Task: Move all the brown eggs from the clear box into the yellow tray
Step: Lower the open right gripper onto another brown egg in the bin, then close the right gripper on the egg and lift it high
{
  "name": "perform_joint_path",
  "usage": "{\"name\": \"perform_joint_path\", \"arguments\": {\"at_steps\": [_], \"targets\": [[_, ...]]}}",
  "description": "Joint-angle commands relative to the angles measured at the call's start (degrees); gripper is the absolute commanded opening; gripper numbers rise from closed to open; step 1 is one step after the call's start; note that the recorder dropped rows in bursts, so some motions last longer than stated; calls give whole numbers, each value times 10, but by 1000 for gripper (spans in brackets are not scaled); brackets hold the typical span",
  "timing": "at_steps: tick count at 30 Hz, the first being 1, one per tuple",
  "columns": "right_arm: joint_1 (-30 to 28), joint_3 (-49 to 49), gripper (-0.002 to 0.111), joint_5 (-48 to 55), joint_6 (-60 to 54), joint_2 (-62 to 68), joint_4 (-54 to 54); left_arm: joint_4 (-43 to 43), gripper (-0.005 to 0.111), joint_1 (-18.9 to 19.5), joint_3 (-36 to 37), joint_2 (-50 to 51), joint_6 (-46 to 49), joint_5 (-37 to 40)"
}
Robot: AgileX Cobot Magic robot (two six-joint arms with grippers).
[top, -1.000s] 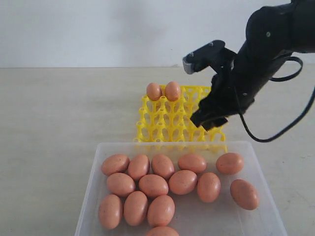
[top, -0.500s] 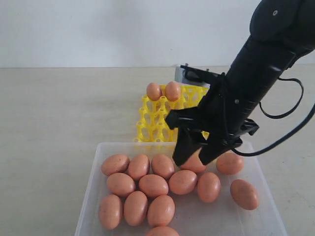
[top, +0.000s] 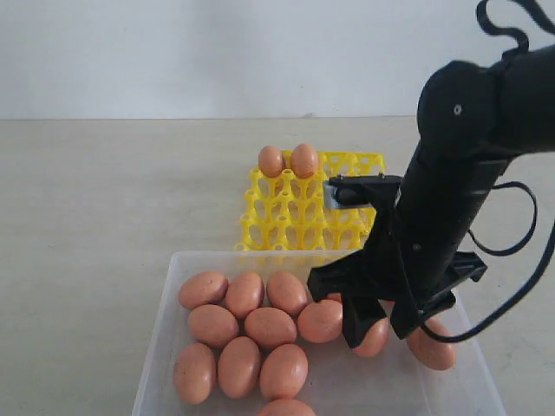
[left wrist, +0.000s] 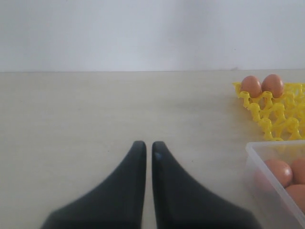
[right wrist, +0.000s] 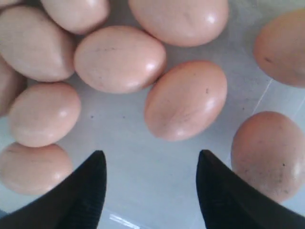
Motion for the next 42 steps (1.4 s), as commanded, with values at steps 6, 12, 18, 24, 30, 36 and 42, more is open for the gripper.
{"name": "perform_joint_path", "arguments": {"at_steps": [6,12,18,24,30,36,42], "targets": [[7,42,50,-139,28,-3,9,-1,4,-5,2,-1,1,-1],[7,42,50,-170,47,-3,9,-1,4,-5,2,-1,1,-1],[7,42,50,-168,48,6,5,-1,4,-5,2,-1,1,-1],[7,42,50,-139,55,59,0,-1,4,-5,2,-1,1,-1],[7,42,50,-177,55,59,7,-1,4,-5,2,-1,1,-1],[7,42,19,-160,46,59,7,-1,4,-5,2,-1,1,-1],[7,42,0,-149,13,52,7,-1,4,-5,2,-1,1,-1]]}}
